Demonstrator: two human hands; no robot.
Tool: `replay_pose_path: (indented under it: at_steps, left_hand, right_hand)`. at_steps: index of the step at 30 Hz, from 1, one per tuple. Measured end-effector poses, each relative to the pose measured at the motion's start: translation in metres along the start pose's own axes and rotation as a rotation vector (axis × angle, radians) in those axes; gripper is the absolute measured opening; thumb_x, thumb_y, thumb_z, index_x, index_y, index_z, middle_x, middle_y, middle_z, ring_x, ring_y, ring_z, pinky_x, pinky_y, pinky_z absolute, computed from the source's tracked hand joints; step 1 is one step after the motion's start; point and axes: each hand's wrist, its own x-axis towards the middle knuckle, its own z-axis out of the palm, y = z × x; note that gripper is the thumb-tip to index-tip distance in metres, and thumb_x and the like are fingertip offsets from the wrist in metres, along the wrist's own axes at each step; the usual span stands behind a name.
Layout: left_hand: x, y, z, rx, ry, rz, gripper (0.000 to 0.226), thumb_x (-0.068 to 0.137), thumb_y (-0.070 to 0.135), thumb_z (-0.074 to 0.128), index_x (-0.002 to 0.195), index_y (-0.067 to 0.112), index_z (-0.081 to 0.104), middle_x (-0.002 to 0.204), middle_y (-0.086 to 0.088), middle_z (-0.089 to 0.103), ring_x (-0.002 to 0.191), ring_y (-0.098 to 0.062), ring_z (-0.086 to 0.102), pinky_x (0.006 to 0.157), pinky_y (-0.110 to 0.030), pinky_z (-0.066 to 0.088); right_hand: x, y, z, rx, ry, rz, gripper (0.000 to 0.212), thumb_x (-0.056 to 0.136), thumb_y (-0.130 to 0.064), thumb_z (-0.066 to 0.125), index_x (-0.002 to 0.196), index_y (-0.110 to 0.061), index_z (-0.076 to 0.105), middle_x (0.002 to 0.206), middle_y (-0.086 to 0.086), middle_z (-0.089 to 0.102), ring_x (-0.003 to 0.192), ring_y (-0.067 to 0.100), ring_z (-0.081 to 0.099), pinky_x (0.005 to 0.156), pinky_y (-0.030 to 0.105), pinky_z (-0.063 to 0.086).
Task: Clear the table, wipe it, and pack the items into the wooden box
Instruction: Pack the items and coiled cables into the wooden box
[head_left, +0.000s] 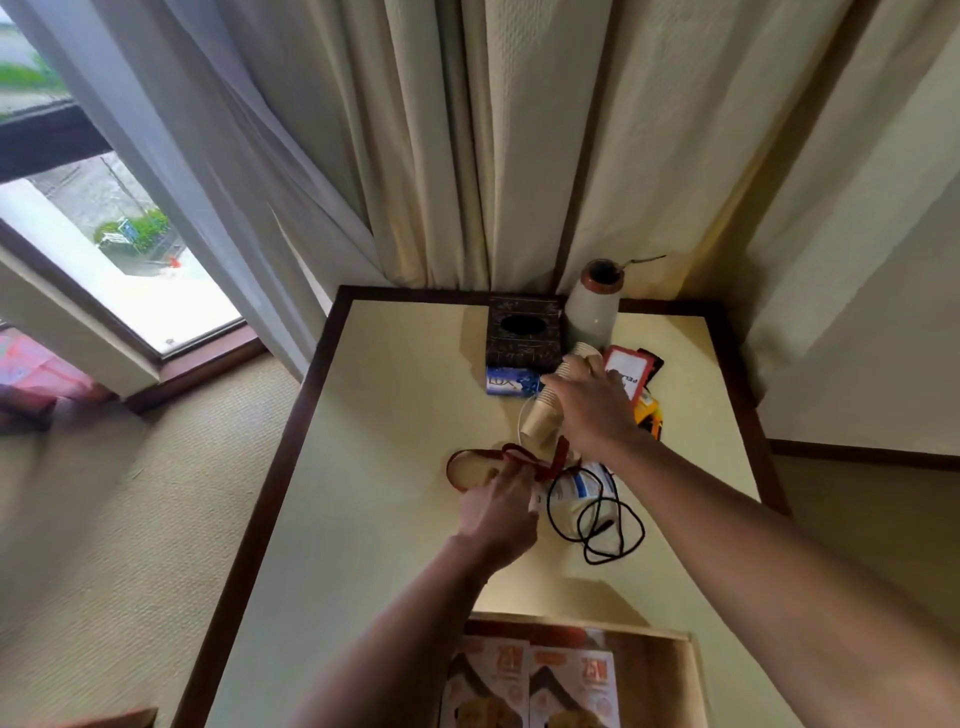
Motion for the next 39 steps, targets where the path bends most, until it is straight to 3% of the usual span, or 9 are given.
replay_pose_path:
  at_steps: [4,8,11,15,19,24,29,33,39]
  left_hand:
    - [0.004,0.001,0.002,0.004,0.037,-0.031,0.059,0.097,0.025,0.064,0.146,0.019,0.033,0.132,-0.006,0.062,0.107,-0.029,0.066,0.08,-0.043,0.059]
    - [-0.002,0.004,-0.008,0.045,0.117,0.029,0.062,0.096,0.029,0.067,0.145,0.018,0.031,0.121,-0.008,0.068,0.102,-0.029,0.066,0.082,-0.042,0.056]
    - [-0.008,0.004,-0.02,0.065,0.214,0.114,0.058,0.097,0.028,0.067,0.146,0.019,0.037,0.116,-0.005,0.073,0.098,-0.027,0.068,0.081,-0.041,0.056]
    - [-0.022,0.004,-0.04,0.181,0.342,0.22,0.047,0.088,0.017,0.071,0.133,0.017,0.055,0.119,-0.004,0.074,0.108,-0.026,0.067,0.095,-0.046,0.049]
    - [-0.055,0.004,-0.067,0.026,0.418,0.24,0.04,0.094,0.016,0.069,0.133,0.017,0.059,0.127,-0.003,0.069,0.104,-0.022,0.069,0.081,-0.038,0.058]
    - [-0.114,-0.003,-0.094,-0.286,0.486,0.121,0.035,0.103,0.016,0.057,0.137,0.021,0.056,0.14,0.001,0.058,0.106,-0.016,0.067,0.085,-0.034,0.06]
    - [-0.177,-0.02,-0.101,-0.482,0.645,0.058,0.028,0.1,0.018,0.065,0.127,0.022,0.063,0.123,0.0,0.067,0.093,-0.011,0.069,0.066,-0.026,0.063]
    - [-0.218,-0.033,-0.079,-0.707,0.572,-0.066,0.025,0.097,0.018,0.068,0.119,0.029,0.063,0.111,0.001,0.071,0.09,-0.015,0.073,0.059,-0.019,0.06]
    - [-0.24,-0.022,-0.04,-1.065,0.328,-0.136,0.021,0.098,0.008,0.065,0.116,0.019,0.066,0.108,-0.007,0.074,0.096,-0.027,0.075,0.065,-0.031,0.063]
  right_hand:
    - [0.018,0.002,0.01,-0.266,-0.093,-0.076,0.082,0.081,-0.025,0.078,0.152,-0.03,0.036,0.161,0.017,0.024,0.147,0.039,0.021,0.119,0.057,0.019]
    - [0.017,0.006,0.013,-0.325,-0.007,-0.106,0.058,0.089,-0.024,0.068,0.143,-0.029,0.048,0.155,0.015,0.032,0.143,0.037,0.027,0.119,0.058,0.015]
    - [0.011,0.007,0.005,-0.335,0.05,-0.139,0.055,0.09,-0.019,0.068,0.142,-0.025,0.049,0.153,0.013,0.039,0.143,0.035,0.03,0.118,0.057,0.018]
    - [-0.011,0.01,-0.013,-0.242,0.149,-0.154,0.054,0.088,-0.024,0.068,0.137,-0.018,0.048,0.142,0.008,0.052,0.142,0.03,0.036,0.115,0.055,0.026]
    - [-0.05,0.009,-0.038,-0.077,0.258,-0.111,0.071,0.074,-0.044,0.084,0.13,-0.019,0.049,0.134,0.004,0.057,0.135,0.028,0.045,0.11,0.053,0.031]
    - [-0.124,-0.009,-0.064,0.186,0.374,0.004,0.056,0.095,-0.038,0.061,0.145,-0.024,0.042,0.139,0.007,0.051,0.135,0.029,0.043,0.118,0.056,0.022]
    - [-0.218,-0.029,-0.075,0.48,0.225,0.073,0.062,0.096,-0.044,0.061,0.15,-0.03,0.033,0.144,0.003,0.046,0.127,0.024,0.047,0.105,0.046,0.037]
    - [-0.289,-0.037,-0.059,0.564,-0.007,0.122,0.054,0.092,-0.048,0.066,0.138,-0.033,0.041,0.135,-0.003,0.053,0.105,0.012,0.048,0.086,0.029,0.045]
    - [-0.33,-0.062,-0.023,0.36,-0.237,-0.035,0.063,0.09,-0.052,0.065,0.145,-0.035,0.039,0.147,-0.01,0.045,0.126,0.014,0.045,0.11,0.033,0.037]
